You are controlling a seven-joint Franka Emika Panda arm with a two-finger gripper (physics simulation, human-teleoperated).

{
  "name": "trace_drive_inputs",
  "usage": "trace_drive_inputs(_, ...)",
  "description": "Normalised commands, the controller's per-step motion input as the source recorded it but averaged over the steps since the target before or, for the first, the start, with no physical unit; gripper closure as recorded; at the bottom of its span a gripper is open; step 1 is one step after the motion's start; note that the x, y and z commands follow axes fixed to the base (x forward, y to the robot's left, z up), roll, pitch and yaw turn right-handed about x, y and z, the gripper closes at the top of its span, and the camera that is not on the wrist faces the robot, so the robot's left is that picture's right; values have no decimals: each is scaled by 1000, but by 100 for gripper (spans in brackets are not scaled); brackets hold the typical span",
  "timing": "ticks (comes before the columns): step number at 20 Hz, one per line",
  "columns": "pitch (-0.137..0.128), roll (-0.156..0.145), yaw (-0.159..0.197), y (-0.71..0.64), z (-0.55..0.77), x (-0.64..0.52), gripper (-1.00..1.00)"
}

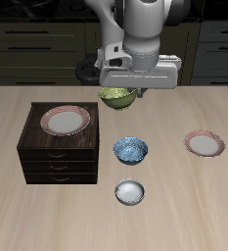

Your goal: Stack the green bowl on the blue bowl

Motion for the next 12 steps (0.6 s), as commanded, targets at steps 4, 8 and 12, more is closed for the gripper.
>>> trace_drive_inputs(4,-48,7,6,-134,122,-176,100)
trace_drive_inputs(8,-34,9,0,99,30,1,100)
trace_drive_inputs(12,-4,24,-29,89,-99,77,100)
